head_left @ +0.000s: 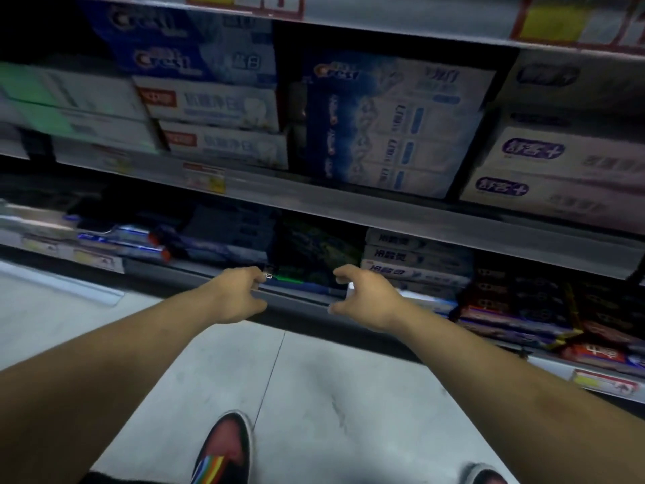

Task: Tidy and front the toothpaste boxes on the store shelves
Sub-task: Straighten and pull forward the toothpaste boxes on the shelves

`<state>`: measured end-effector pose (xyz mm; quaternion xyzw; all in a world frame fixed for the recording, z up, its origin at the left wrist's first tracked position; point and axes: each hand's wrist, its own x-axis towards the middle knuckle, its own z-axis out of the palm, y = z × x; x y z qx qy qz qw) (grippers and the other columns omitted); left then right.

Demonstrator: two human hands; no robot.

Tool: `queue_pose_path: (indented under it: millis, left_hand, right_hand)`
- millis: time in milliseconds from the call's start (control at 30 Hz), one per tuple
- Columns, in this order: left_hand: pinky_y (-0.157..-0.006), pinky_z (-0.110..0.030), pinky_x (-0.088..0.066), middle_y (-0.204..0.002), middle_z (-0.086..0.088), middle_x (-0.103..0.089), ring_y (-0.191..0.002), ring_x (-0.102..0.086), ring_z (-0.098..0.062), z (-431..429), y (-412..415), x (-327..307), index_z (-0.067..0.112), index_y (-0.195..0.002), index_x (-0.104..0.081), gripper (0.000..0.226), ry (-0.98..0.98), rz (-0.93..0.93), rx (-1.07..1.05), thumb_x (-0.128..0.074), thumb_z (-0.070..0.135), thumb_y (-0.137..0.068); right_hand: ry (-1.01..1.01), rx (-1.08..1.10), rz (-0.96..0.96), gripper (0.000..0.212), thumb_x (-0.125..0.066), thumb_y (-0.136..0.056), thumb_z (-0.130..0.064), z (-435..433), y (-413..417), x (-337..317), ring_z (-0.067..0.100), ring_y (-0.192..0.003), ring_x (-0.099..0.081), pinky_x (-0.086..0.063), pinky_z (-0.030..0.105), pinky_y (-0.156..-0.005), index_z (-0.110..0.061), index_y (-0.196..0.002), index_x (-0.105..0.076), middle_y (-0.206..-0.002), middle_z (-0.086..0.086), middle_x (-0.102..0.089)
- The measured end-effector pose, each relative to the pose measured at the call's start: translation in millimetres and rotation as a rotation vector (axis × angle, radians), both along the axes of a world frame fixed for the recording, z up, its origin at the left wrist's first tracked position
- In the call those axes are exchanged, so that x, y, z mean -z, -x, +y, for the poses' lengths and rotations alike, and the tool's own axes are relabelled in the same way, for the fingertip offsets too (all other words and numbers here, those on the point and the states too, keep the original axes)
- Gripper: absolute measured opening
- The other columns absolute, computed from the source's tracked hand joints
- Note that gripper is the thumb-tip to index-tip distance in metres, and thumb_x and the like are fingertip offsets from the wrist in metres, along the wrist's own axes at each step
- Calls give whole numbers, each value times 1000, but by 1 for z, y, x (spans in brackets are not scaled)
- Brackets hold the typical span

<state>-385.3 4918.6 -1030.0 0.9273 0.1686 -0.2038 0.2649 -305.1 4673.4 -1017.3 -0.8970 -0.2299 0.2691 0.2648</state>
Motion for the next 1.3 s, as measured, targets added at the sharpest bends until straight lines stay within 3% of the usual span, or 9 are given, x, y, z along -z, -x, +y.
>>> queue_pose_path:
  millis: [100, 333, 500, 667, 767, 867, 1100, 1233, 1300]
  left_hand:
    - [-90, -26, -44, -153, -5, -46, -130, -52, -23, 7, -5, 14, 14, -152, -40, 65, 63, 10, -75, -67, 26, -95]
    - [-107, -32, -42, -154, 2, -41, -129, -51, -21, -7, -10, 64, 22, -156, -34, 69, 246, -190, -326, -67, 26, -95]
    - [-103, -29, -41, -157, 3, -33, -123, -54, -19, 1, -20, 73, 19, -159, -26, 76, 298, -218, -385, -67, 27, -96]
    - [-107, -27, -37, -148, 7, -50, -131, -50, -15, 8, -17, 84, 21, -156, -35, 69, 421, -182, -500, -68, 19, -95]
    - [-107, -42, -48, -121, 12, -66, -122, -61, -23, 14, -12, 92, 20, -146, -49, 56, 485, -206, -619, -70, 17, -94]
    - [-96, -39, -56, -102, 3, -69, -104, -67, -24, 12, -11, 94, 12, -135, -60, 39, 601, -187, -713, -66, 12, -97]
    - [-85, -32, -56, -91, -5, -67, -84, -68, -21, 6, -15, 98, 1, -133, -60, 39, 682, -212, -927, -68, 7, -95]
    - [-84, -33, -58, -100, -12, -70, -90, -70, -25, 13, -16, 99, 1, -132, -62, 41, 685, -204, -938, -71, 5, -92]
    - [-83, -33, -59, -99, -13, -71, -95, -72, -28, 17, -14, 97, 1, -127, -65, 36, 676, -195, -953, -72, 4, -91]
  right_hand:
    - [49, 18, 60, 84, -77, -89, -33, 18, 1, 24, 24, -137, -48, -41, 27, -103, -18, -158, -32, -157, 3, -43]
    - [238, -45, 44, 86, -62, -98, -31, 44, 4, 64, 28, -153, -21, -27, 31, -118, -11, -163, -9, -170, 9, -7]
    - [299, 67, 40, 57, -62, -95, -26, 57, -1, 75, 36, -125, -49, -41, 32, -90, -1, -140, -38, -144, 20, -38]
    - [261, 157, 47, 54, -63, -91, -20, 74, 5, 80, 38, -108, -56, -41, 34, -77, -1, -136, -40, -143, 20, -31]
    - [186, 233, 53, 54, -64, -88, -18, 77, 5, 80, 34, -97, -53, -43, 34, -73, -3, -134, -40, -138, 17, -32]
    - [111, 287, 53, 54, -66, -88, -21, 75, 2, 78, 32, -96, -50, -43, 32, -75, -5, -133, -42, -136, 14, -35]
    - [183, 241, 6, 54, -64, -92, -20, 67, -1, 76, 36, -120, -52, -47, 38, -91, -2, -136, -40, -135, 17, -41]
    - [110, 334, 122, 40, -67, -86, -22, 65, -5, 74, 33, -108, -57, -44, 34, -74, -8, -119, -50, -121, 13, -54]
    - [42, 377, 158, 38, -68, -76, -29, 67, -5, 71, 33, -99, -64, -55, 40, -74, -13, -107, -50, -111, 12, -61]
